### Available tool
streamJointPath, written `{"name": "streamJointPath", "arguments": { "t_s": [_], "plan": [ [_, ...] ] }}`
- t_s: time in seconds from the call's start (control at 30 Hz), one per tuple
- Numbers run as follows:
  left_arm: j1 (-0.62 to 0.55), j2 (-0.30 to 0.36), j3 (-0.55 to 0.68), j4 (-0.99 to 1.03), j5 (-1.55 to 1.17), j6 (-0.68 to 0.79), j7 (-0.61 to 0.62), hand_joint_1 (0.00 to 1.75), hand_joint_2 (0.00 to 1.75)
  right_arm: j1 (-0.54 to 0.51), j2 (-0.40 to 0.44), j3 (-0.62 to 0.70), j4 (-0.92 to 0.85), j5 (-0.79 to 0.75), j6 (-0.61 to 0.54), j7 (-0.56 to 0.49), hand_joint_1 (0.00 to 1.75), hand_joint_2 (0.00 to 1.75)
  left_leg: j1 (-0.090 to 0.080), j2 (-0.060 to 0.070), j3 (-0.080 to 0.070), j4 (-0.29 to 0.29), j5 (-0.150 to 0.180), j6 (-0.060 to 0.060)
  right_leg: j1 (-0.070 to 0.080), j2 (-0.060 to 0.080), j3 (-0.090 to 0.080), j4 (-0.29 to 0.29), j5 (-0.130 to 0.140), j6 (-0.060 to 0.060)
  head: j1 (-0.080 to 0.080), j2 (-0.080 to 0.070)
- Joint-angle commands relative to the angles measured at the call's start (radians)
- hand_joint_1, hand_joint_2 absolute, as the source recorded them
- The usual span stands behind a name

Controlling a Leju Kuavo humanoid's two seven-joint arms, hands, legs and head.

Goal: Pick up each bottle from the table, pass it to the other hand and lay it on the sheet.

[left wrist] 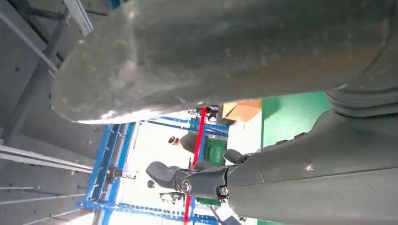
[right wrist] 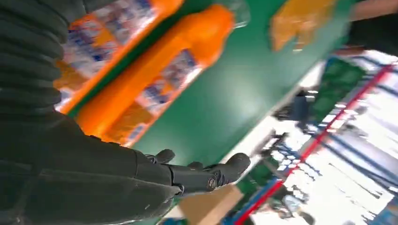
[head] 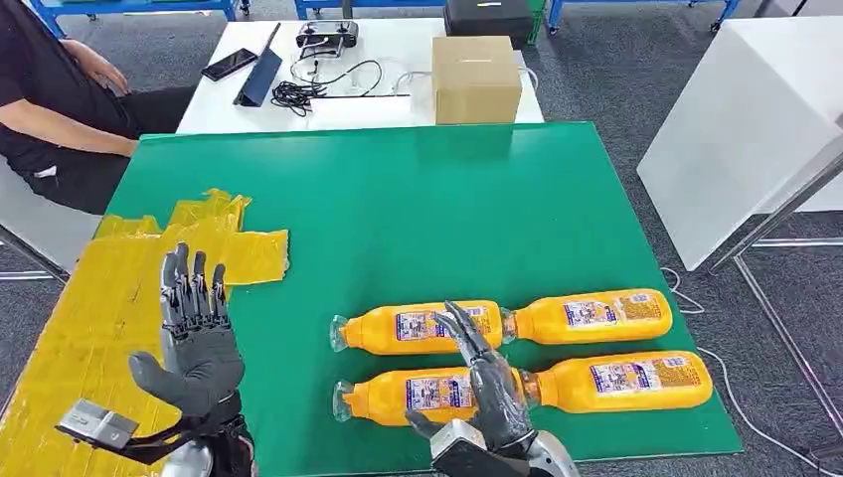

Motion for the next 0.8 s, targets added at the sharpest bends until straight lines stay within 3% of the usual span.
{"name": "streamJointPath", "arguments": {
  "t_s": [0.03, 0.8],
  "plan": [
    [-0.014, -0.007, 0.037, 0.072, 0.012, 0.002, 0.003, 0.0, 0.0, -0.016, -0.109, 0.08, 0.013, 0.094, -0.014, 0.146, 0.0, 1.75, 0.0, 0.001, 0.002, -0.001, 0.0, 0.0, 0.0, 0.0, 0.002, -0.002, 0.0, 0.001, 0.0, 0.0],
    [-0.054, 0.003, 0.011, 0.109, 0.041, 0.023, 0.025, 0.0, 0.0, -0.112, -0.18, 0.15, 0.168, 0.136, 0.193, 0.344, 0.0, 1.75, 0.0, 0.001, 0.002, -0.001, 0.0, 0.0, 0.0, 0.0, 0.002, -0.002, 0.001, 0.0, 0.0, 0.0]
  ]
}}
